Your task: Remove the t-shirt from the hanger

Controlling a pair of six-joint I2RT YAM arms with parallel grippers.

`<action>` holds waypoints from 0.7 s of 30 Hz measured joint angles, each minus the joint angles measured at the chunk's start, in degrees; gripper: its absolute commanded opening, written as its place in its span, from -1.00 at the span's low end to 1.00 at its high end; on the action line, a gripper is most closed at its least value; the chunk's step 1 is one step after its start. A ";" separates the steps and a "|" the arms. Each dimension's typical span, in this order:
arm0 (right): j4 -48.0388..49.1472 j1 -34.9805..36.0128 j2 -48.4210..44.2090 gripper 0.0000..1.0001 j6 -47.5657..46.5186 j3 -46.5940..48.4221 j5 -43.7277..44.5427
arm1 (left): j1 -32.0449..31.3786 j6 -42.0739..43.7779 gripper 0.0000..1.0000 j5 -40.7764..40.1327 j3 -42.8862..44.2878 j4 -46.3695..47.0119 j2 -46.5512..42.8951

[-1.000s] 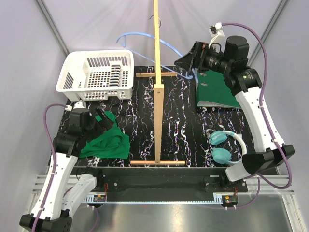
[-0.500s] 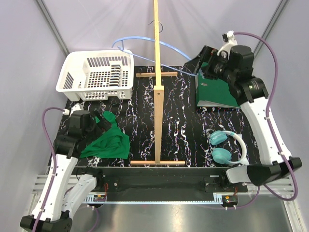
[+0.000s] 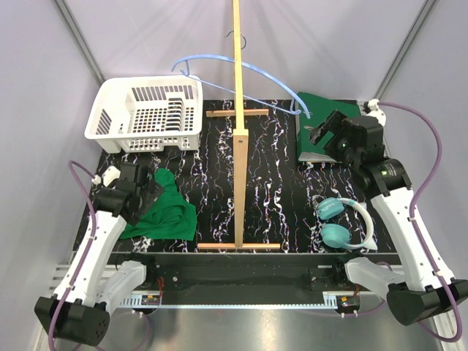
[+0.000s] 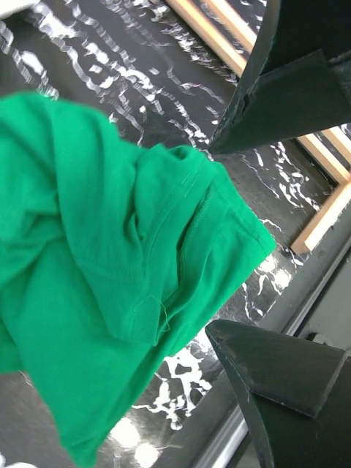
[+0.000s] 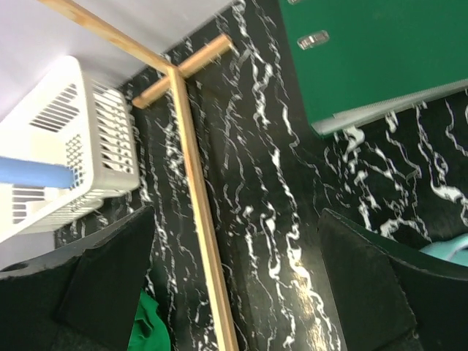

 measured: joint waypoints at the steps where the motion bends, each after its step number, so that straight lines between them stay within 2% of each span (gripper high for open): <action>1: 0.00 0.00 -0.33 1.00 0.70 -1.95 0.07 | 0.22 -1.36 0.98 -0.20 -0.35 -0.07 0.81; 7: -3.21 0.02 3.30 0.99 1.66 -6.43 -3.69 | 4.55 -5.81 0.98 1.62 -3.91 1.57 6.95; 11: -2.89 0.09 5.66 1.00 0.61 -8.39 -11.76 | 7.98 -6.23 0.98 4.44 -5.77 4.83 11.06; 16: -1.73 0.17 4.76 0.99 -1.33 -13.05 -20.92 | 9.16 -6.36 0.98 6.21 -6.82 10.25 13.03; 21: -1.33 0.42 4.85 0.99 -4.37 -13.20 -26.29 | 11.80 -6.19 0.98 9.42 -9.46 17.00 18.36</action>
